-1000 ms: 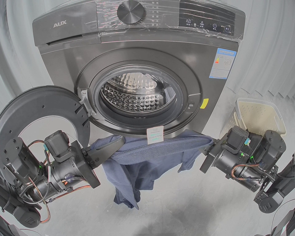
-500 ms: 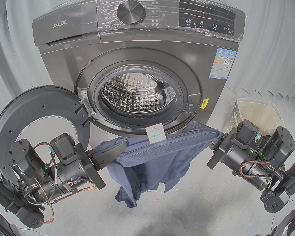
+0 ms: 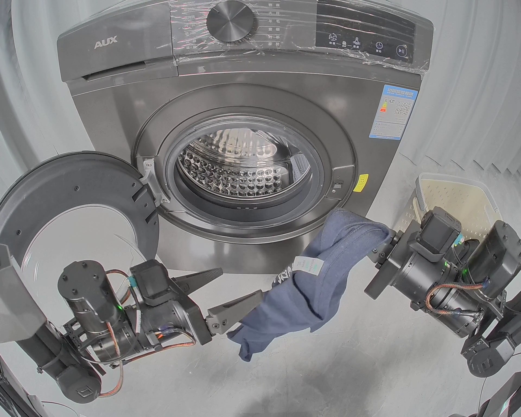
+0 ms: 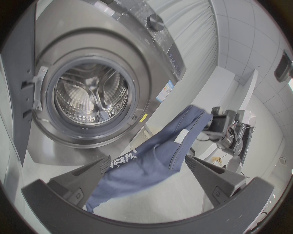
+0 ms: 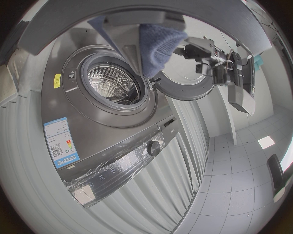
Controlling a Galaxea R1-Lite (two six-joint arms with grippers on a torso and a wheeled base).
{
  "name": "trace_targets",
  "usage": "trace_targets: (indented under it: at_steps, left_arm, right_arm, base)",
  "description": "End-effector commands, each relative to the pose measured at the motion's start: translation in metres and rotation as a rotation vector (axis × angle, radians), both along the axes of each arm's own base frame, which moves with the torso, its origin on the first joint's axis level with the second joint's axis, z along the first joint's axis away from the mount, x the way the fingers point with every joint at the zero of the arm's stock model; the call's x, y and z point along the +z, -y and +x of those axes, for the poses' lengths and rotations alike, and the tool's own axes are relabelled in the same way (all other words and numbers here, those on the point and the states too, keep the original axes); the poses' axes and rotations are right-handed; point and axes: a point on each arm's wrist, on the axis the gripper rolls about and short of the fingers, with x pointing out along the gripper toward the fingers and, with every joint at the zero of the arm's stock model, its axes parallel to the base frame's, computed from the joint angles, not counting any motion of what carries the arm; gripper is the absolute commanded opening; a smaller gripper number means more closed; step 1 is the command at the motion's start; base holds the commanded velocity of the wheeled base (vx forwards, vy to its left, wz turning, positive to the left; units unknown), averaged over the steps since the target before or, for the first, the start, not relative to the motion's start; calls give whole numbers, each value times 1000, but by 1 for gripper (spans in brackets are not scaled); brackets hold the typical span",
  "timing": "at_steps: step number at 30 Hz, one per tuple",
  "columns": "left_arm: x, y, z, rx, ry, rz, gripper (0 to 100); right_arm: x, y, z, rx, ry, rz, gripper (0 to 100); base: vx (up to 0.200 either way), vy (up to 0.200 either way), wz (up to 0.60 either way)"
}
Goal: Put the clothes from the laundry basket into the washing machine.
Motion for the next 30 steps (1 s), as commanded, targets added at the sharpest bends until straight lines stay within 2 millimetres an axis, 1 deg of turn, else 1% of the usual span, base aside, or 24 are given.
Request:
trace_targets:
  at_steps: [1,4,6,7,10,12,14,16,18,19,22,24,25,29,30]
  left_arm:
    - [-25,6,8,-9,-82,54,100]
    - [-26,6,6,-18,-86,58,100]
    - [-29,7,1,-32,-94,74,100]
    - [-33,9,-5,-50,-98,99,100]
    - [-44,10,-14,-81,-109,158,100]
    - [-51,13,-19,-106,-111,197,100]
    - [-56,15,-20,-120,-108,225,100]
    - [-61,21,-23,-152,-96,252,100]
    - [-63,26,-23,-173,-93,257,100]
    - [-66,32,-21,-189,-87,259,100]
    - [-71,40,-13,-185,-76,268,100]
    - [-69,43,-8,-176,-44,265,100]
    - [-66,45,-1,-158,-20,253,100]
    - [-70,45,5,-104,-28,260,100]
    - [-73,47,10,-86,-30,264,100]
  right_arm:
    - [6,-1,-2,4,16,17,0]
    - [5,-2,-1,-8,12,19,0]
    - [5,-2,0,-12,11,20,0]
    - [3,-2,3,-18,5,15,0]
    - [-2,-4,7,-24,-8,4,0]
    - [-2,-5,10,-34,-8,9,0]
    - [0,-8,13,-54,-5,20,0]
    - [1,-13,19,-91,-14,41,0]
    - [1,-14,20,-98,-22,53,0]
    - [0,-15,20,-99,-31,57,0]
    - [-6,-20,23,-92,-48,46,0]
    - [-10,-24,25,-88,-59,42,0]
    - [-10,-29,32,-106,-58,50,0]
    - [-5,-44,48,-149,-36,94,0]
    - [-2,-48,53,-158,-30,103,0]
  base:
    - [0,0,0]
    - [0,0,0]
    - [0,0,0]
    - [0,0,0]
    - [0,0,0]
    - [0,0,0]
    - [0,0,0]
    - [0,0,0]
    - [0,0,0]
    - [0,0,0]
    - [0,0,0]
    - [0,0,0]
    - [0,0,0]
    - [0,0,0]
    - [0,0,0]
